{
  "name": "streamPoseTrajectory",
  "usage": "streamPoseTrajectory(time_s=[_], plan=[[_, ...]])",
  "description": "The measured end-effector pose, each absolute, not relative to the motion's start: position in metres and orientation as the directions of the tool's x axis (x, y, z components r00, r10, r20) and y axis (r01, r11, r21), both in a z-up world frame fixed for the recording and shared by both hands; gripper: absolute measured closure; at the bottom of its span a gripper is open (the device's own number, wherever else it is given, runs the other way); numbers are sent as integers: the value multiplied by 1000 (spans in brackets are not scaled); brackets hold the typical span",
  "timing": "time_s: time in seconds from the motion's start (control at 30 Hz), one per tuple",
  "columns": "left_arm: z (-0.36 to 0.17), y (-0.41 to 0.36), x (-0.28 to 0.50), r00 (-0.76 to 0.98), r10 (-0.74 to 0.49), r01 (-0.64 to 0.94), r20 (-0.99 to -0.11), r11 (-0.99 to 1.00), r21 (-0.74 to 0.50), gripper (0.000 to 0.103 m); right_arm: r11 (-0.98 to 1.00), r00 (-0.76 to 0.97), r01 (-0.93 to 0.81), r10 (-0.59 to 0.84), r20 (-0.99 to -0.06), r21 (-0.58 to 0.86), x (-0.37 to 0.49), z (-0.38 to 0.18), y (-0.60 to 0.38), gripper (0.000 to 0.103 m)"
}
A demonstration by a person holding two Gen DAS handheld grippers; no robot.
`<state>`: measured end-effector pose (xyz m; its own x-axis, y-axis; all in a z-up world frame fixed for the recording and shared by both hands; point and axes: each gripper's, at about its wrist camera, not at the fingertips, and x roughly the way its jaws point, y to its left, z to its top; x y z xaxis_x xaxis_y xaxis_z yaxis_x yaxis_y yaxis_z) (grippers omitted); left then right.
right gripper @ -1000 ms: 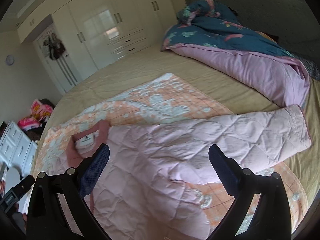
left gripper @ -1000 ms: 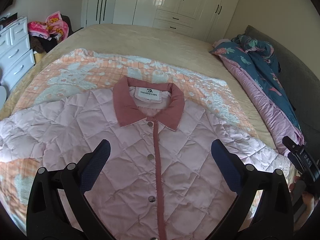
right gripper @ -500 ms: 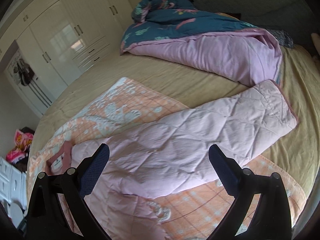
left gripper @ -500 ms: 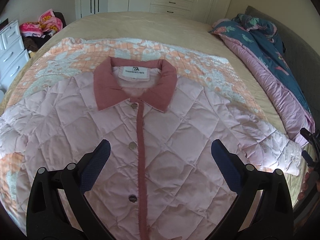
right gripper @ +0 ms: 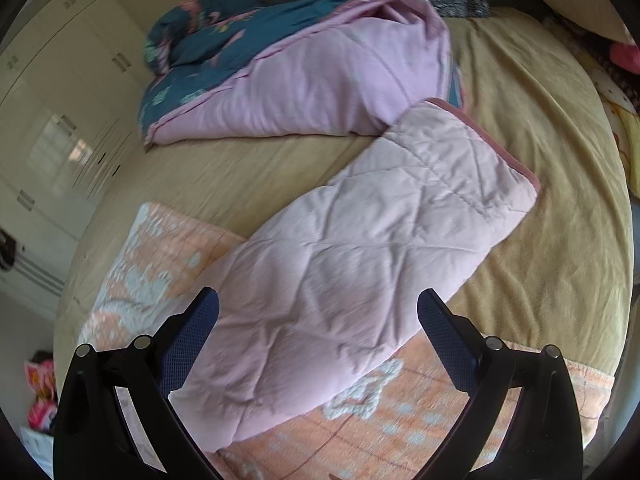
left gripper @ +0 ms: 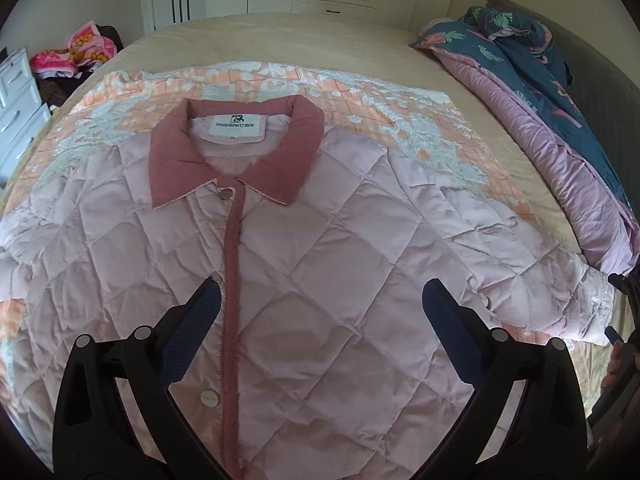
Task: Fold large clothes
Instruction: 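Move the right tool toward the jacket sleeve beside the collar, then grasp the sleeve cuff with the right tool and lift it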
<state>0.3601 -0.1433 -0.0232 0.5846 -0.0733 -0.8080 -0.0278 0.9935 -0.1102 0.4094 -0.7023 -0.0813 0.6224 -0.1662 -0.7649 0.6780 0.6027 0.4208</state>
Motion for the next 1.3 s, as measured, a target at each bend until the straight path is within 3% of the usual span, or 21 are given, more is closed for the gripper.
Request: streamPoseTrajectory(time_s=[0.4,0.67,0.73,0.8,0.9,1.07,1.3], plan=[[-34,-147,373,565,-54,-6,-823,998,-70,8,372,539,810,-168,-825,454,398,-136,-759,4],[-36,-131,382,568,-48,-23,-822,997,-74,8,360,607,771,-168,-776,525,405,-152,-771,5],[-34,-127,383,572,-43,-27,-819,997,-71,8,360,618,765,-176,-767,534,406,-153,-772,19],[-32,-121,384,572,-44,-36,-819,996,-80,8,353,636,753,-176,-751,555,404,-151,-773,48],[-26,-113,385,573,-28,-56,-819,996,-73,8,373,670,725,-186,-719,579,402,-142,-773,69],[-10,-97,381,590,-52,-57,-806,993,-106,8,472,757,625,-172,-631,622,406,-105,-756,83],[20,-69,373,616,-121,-46,-778,981,-190,8,597,849,469,-102,-518,651,403,-56,-718,86]])
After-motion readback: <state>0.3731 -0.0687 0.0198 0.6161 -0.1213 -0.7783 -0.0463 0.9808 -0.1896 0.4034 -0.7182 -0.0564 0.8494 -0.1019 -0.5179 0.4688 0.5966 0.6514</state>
